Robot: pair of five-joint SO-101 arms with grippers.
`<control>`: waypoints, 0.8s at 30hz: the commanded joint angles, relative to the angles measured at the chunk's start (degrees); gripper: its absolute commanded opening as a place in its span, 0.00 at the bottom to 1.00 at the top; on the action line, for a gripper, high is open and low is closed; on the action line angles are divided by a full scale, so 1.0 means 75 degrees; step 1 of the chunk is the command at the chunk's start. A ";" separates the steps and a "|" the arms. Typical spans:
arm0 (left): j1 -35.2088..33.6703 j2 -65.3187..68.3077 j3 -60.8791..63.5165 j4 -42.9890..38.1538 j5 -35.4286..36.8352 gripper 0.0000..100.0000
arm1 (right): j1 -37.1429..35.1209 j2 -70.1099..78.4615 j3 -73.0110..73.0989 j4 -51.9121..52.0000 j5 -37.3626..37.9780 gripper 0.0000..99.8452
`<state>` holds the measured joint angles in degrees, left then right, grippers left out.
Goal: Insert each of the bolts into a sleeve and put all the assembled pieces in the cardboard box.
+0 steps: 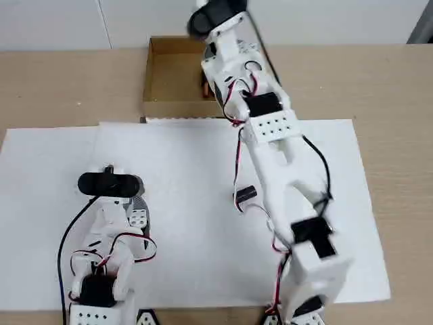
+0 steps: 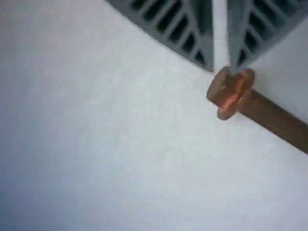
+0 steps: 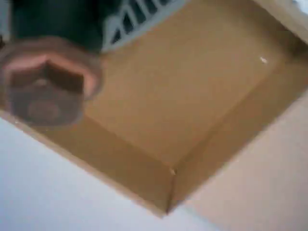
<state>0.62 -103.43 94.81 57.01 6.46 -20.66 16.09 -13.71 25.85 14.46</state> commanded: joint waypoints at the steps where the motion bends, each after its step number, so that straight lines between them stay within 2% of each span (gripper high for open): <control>1: 0.0000 -0.0094 -0.0041 -0.0012 0.0059 0.01 | -0.0264 0.0463 -0.0680 -0.0815 0.1078 0.00; 8: 0.0012 -0.0094 -0.0041 -0.0012 0.0047 0.01 | -0.0568 0.1483 -0.0680 -0.1565 0.2262 0.02; 13: 0.0012 -0.0094 -0.0041 -0.0012 0.0047 0.01 | -0.0580 0.1717 -0.0680 -0.1565 0.2262 0.16; 24: 0.0012 -0.0094 -0.0041 -0.0012 0.0059 0.01 | -0.0557 0.1424 -0.0692 -0.1459 0.2262 0.15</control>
<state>0.62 -103.43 94.81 57.01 6.46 -24.79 30.42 -15.82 15.38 30.90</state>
